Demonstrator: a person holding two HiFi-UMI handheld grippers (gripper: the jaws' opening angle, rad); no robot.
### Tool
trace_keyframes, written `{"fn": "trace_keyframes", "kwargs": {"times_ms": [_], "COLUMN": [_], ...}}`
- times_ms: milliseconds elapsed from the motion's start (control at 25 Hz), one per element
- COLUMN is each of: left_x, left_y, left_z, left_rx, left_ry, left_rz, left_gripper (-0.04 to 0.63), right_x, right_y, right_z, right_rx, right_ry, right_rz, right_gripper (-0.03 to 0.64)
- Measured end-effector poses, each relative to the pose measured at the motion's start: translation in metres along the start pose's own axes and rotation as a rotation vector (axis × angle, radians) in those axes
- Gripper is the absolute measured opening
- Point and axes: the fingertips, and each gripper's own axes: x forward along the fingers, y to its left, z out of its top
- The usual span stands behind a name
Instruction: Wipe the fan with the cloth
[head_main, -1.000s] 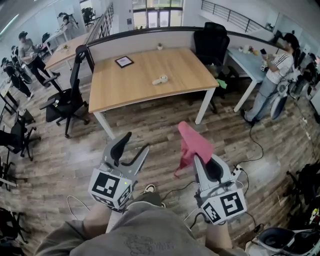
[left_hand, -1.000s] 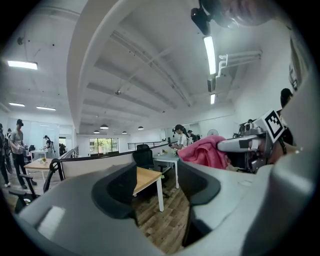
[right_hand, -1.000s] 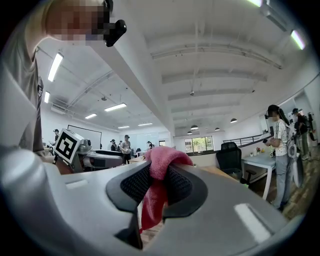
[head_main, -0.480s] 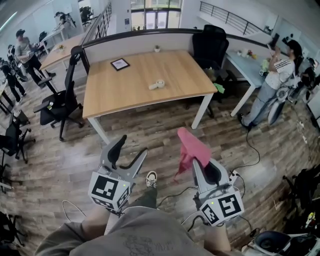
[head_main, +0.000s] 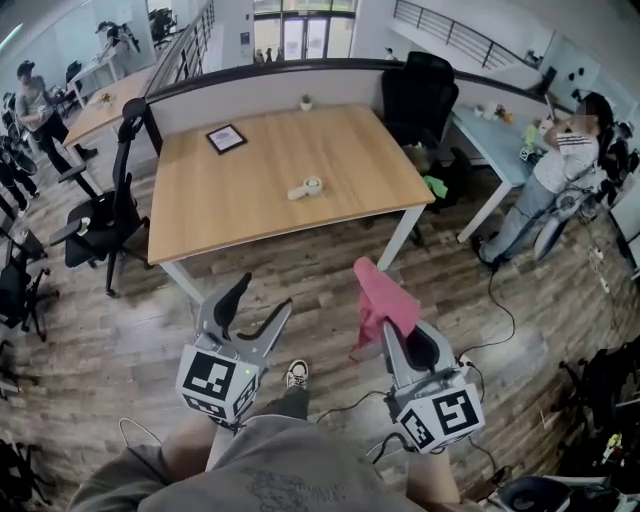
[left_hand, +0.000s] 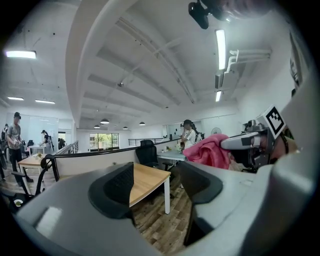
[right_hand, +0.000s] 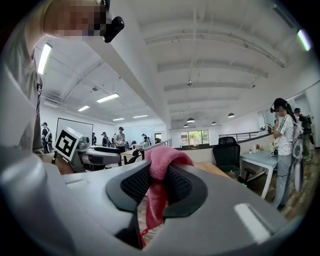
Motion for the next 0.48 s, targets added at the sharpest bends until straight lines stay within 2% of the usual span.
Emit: {"fn": "trace_keyframes", "kwargs": {"times_ms": [480], "left_x": [0.113], "left_y": [0.106], "left_z": [-0.008], "left_rx": [0.013], "left_ry": [0.042], "left_rz": [-0.024], "left_gripper": [0.29], "right_x": [0.154], "right_y": [-0.052], "right_z": [0.015], "right_rx": [-0.024], "right_ry": [0.052], "right_rz": [-0.005], "right_gripper": [0.074]}}
